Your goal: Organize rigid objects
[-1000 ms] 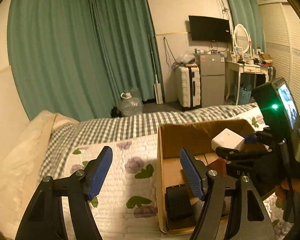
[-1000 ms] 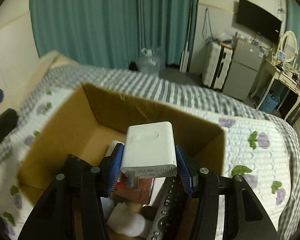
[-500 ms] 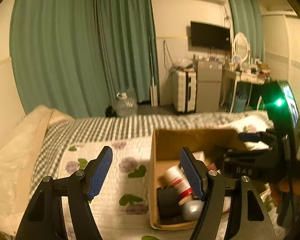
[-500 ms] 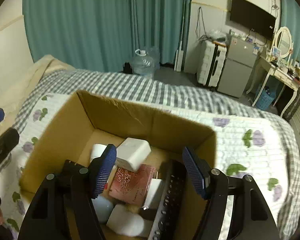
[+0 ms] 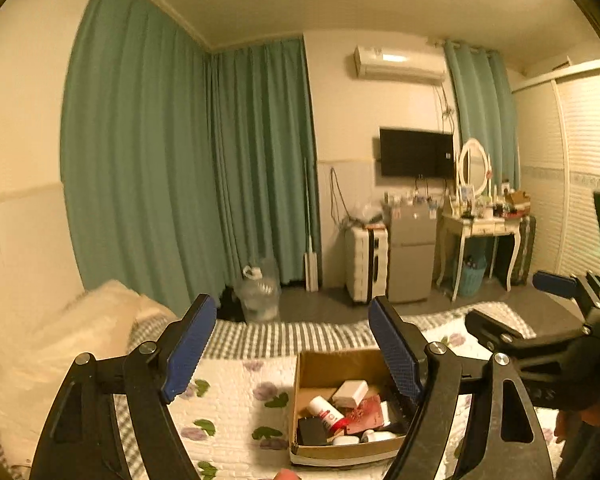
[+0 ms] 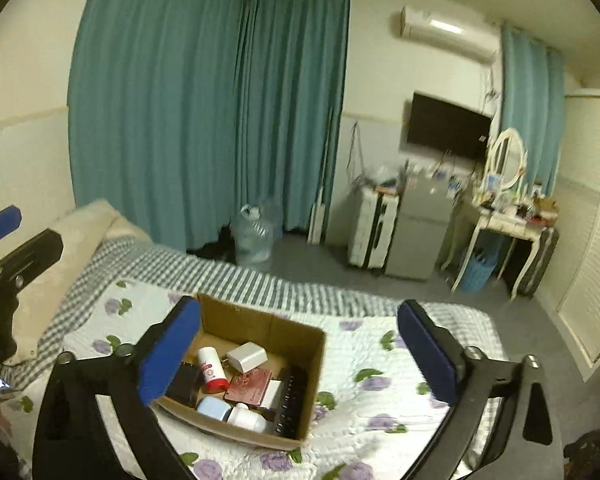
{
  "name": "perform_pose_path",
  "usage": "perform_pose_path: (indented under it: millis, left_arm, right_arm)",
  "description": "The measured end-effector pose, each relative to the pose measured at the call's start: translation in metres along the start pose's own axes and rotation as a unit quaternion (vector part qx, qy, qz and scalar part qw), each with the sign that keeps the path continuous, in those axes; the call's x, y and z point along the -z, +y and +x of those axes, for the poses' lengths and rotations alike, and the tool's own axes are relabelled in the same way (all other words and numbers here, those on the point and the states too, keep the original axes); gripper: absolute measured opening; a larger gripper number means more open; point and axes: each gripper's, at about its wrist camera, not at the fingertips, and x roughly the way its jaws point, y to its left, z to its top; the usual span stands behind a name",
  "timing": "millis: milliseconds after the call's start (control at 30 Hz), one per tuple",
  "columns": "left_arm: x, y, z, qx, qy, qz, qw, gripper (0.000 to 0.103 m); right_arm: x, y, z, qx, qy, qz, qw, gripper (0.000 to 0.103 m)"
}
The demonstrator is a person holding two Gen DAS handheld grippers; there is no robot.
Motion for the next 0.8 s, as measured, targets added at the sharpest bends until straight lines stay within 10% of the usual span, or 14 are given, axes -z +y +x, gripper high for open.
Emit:
perform_pose_path:
  millis: [400,800]
  left_arm:
    - [0.036,0.001,-0.046,0.01,-0.025,-0.007,0.9996,0.082]
    - [0.125,-0.006,0.01,-0.011,0.043,-0.011,0.999,0.082]
  right_arm:
    - [0.031,-0.001,-0.097,0.003,-0.064,0.02,0.998,0.103]
    - [0.12,0.006,-0.014,0.012,-0.004,0.051,0.999,0.103]
